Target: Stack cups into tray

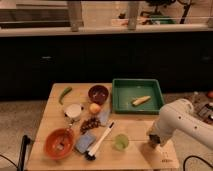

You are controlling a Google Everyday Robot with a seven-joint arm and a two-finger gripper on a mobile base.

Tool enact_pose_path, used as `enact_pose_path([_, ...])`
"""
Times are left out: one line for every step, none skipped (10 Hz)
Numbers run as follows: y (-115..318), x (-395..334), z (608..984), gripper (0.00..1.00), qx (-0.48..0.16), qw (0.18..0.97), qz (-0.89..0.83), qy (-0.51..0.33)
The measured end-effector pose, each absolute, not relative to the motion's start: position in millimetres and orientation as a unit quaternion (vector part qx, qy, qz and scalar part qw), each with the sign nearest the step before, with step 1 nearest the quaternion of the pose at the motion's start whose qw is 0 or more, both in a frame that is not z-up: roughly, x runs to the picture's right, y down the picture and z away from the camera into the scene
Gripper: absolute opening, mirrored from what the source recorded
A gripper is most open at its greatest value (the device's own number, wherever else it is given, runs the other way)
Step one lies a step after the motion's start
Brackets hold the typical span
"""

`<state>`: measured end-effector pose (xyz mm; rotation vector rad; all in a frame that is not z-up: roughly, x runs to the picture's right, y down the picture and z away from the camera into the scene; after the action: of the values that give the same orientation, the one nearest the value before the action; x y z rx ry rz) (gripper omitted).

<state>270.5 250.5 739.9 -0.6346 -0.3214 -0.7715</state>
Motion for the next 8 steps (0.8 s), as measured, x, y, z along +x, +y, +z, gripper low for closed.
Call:
enact_pose_path([249.3,269.8,738.0,0.0,-0.304,0.865,-0.37,-0.152])
enact_pose_path([246.8,268.9,736.1,0.0,-0.302,0.865,-0.371,-0.151])
enact_pose_path([244.6,269.0,733.2,0.0,-0.3,0.865,-0.373,-0.149])
enact_pose_path([240.3,269.0,729.2,0.0,-0.297,0.866,-0.374,-0.147])
enact_pose_path([233.3,268.2,722.9,0.0,-0.292,0.868,-0.375,-0.144])
enact_pose_path([226.7,268.5,716.6,0.0,-0.288,0.868,-0.379,-0.14])
enact_pose_path([221.4,268.9,711.8,0.0,-0.285,0.869,-0.381,-0.135])
enact_pose_path([215.3,268.4,707.5,0.0,-0.283,0.869,-0.385,-0.131])
